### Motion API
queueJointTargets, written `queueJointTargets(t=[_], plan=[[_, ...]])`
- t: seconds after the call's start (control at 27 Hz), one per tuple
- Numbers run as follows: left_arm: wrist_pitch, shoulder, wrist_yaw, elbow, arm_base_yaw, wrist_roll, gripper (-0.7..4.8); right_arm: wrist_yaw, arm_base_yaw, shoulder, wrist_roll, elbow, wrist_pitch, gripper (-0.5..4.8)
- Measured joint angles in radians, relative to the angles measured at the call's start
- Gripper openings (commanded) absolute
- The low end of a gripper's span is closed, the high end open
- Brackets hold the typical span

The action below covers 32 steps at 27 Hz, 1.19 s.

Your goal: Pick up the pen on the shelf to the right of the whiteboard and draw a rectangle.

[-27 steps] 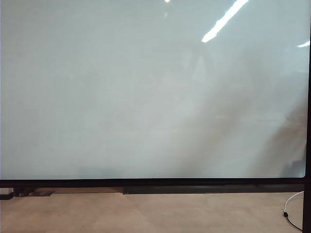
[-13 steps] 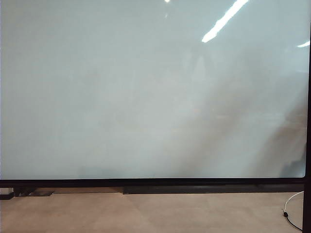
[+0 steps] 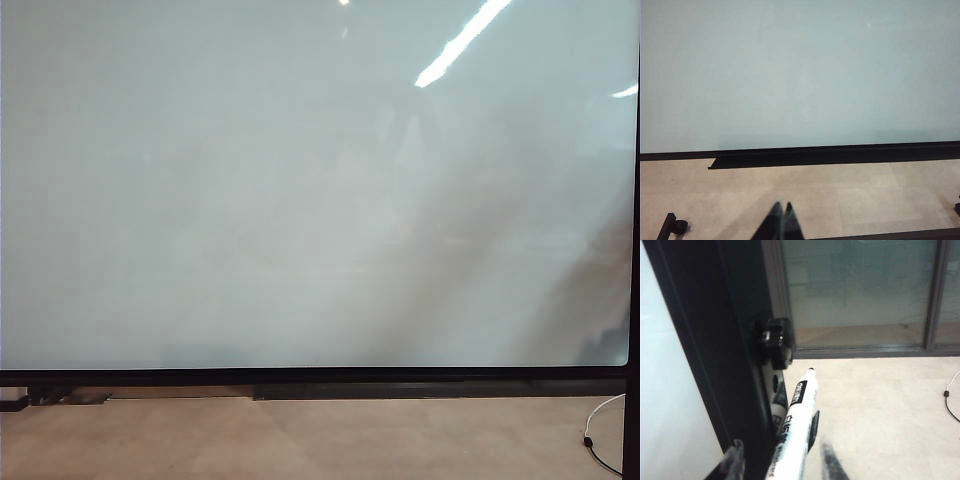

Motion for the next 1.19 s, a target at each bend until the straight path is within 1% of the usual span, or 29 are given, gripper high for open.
queueJointTargets(t=[0.11, 0.26, 0.74, 0.78, 1.0, 1.04, 1.11, 1.19], plan=[[0.0, 0.0, 0.0, 0.0, 0.0, 0.0, -0.05, 0.0, 0.0, 0.0, -0.004, 0.0, 0.0, 1.96], [0.0, 0.0, 0.0, 0.0, 0.0, 0.0, -0.05, 0.0, 0.0, 0.0, -0.009, 0.0, 0.0, 1.45], [0.0, 0.0, 0.0, 0.0, 0.0, 0.0, -0.05, 0.0, 0.001, 0.0, -0.014, 0.0, 0.001, 1.41], [0.0, 0.0, 0.0, 0.0, 0.0, 0.0, -0.05, 0.0, 0.001, 0.0, -0.015, 0.0, 0.001, 1.17], [0.0, 0.0, 0.0, 0.0, 0.0, 0.0, -0.05, 0.002, 0.001, 0.0, -0.017, 0.0, 0.001, 1.11], [0.0, 0.0, 0.0, 0.0, 0.0, 0.0, -0.05, 0.002, 0.001, 0.0, -0.018, 0.0, 0.001, 1.05], [0.0, 0.0, 0.0, 0.0, 0.0, 0.0, -0.05, 0.002, 0.001, 0.0, -0.019, 0.001, 0.001, 0.75], [0.0, 0.0, 0.0, 0.0, 0.0, 0.0, -0.05, 0.007, 0.001, 0.0, -0.019, 0.001, 0.002, 0.62]])
